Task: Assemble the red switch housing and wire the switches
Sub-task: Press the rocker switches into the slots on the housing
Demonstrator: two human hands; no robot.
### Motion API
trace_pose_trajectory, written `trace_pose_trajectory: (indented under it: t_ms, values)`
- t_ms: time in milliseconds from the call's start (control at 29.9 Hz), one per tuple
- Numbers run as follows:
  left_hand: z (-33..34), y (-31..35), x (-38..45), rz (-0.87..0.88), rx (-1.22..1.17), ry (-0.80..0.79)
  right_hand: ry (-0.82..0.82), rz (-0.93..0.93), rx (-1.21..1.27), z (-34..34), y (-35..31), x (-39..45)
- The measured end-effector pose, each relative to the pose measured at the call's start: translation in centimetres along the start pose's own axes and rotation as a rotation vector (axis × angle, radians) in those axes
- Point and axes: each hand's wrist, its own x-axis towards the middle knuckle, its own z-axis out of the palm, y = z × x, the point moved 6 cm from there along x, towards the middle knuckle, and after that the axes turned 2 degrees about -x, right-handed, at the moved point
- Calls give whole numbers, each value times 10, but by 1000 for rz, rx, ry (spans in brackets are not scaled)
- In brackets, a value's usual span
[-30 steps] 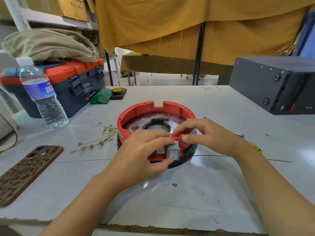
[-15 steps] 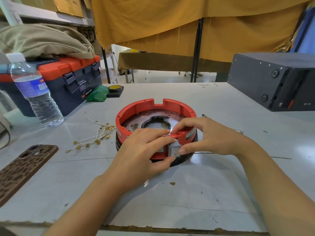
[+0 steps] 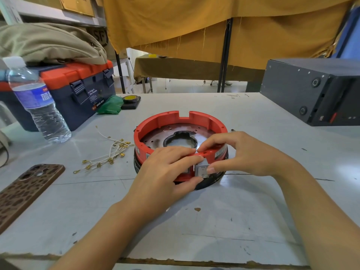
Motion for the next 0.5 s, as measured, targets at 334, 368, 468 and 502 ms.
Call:
trace_pose_trajectory:
  t_ms: [334, 368, 468, 502]
  values:
    - [-2, -1, 0, -8, 10, 12, 40, -4, -26, 3, 5, 5]
    - [-2, 0, 0, 2, 23, 14, 38, -6, -26, 4, 5, 5]
    - [-2, 2, -1, 36, 51, 36, 26, -7, -18, 4, 5, 5]
    - [-2, 3, -1, 44, 57, 45, 24, -8, -14, 4, 5, 5]
